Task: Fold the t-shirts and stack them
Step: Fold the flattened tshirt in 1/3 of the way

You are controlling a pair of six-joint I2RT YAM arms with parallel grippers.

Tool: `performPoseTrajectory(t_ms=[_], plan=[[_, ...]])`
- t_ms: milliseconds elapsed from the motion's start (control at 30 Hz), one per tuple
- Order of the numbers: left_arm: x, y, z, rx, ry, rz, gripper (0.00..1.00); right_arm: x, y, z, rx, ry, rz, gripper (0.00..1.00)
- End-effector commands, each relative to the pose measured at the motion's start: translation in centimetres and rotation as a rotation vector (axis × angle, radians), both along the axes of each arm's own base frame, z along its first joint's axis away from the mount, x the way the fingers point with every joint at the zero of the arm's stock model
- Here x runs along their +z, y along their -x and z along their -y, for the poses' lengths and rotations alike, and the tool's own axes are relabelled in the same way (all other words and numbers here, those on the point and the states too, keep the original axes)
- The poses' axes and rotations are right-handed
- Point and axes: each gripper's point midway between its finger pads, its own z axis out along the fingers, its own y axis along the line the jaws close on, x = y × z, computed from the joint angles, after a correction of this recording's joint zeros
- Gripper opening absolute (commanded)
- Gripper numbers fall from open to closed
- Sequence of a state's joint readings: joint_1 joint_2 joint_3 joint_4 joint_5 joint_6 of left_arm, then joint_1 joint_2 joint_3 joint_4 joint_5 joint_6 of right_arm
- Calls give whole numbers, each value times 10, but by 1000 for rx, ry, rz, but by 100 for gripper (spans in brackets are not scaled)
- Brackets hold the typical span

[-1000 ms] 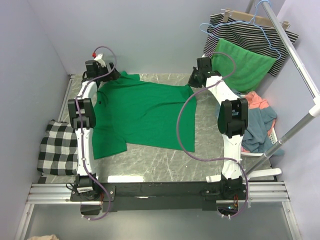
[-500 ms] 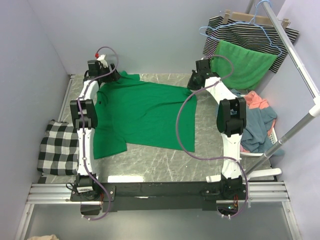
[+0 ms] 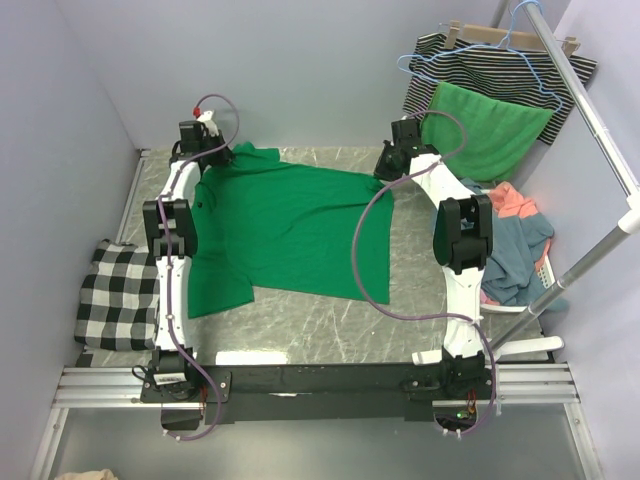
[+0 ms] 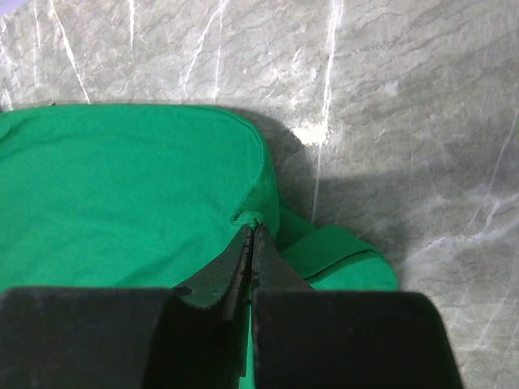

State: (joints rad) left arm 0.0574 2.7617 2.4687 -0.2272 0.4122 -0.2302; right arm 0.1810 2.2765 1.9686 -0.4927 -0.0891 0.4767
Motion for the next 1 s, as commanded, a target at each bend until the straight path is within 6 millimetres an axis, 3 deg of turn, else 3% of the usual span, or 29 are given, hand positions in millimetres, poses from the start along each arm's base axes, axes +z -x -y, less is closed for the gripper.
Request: performPoseTrajectory(t_ms=[0,200,233,300,333,367,533,667,967], plan=[[27,-9,-5,18,7,82,1,9,4,-3,26,2,20,0],[54,-5,-14,26,15,120,1,17,12,1,30,24,32,0],[70,-5,-16,27,4,149,1,17,13,1,32,24,30,0],[71,0,-23,32,-5,143,1,21,18,0,41,19,34,0],[87,1,-24,30,-13,171,1,22,20,-1,47,14,37,0],[82,6,-28,34,-11,156,1,30,22,-3,58,3,54,0],[107,18,-31,28,-8,166,1,36,39,-9,97,8,55,0],[110,31,-29,18,1,154,1,45,51,-15,127,7,72,0],[102,63,-21,14,45,59,1,37,80,-28,184,-9,28,0]])
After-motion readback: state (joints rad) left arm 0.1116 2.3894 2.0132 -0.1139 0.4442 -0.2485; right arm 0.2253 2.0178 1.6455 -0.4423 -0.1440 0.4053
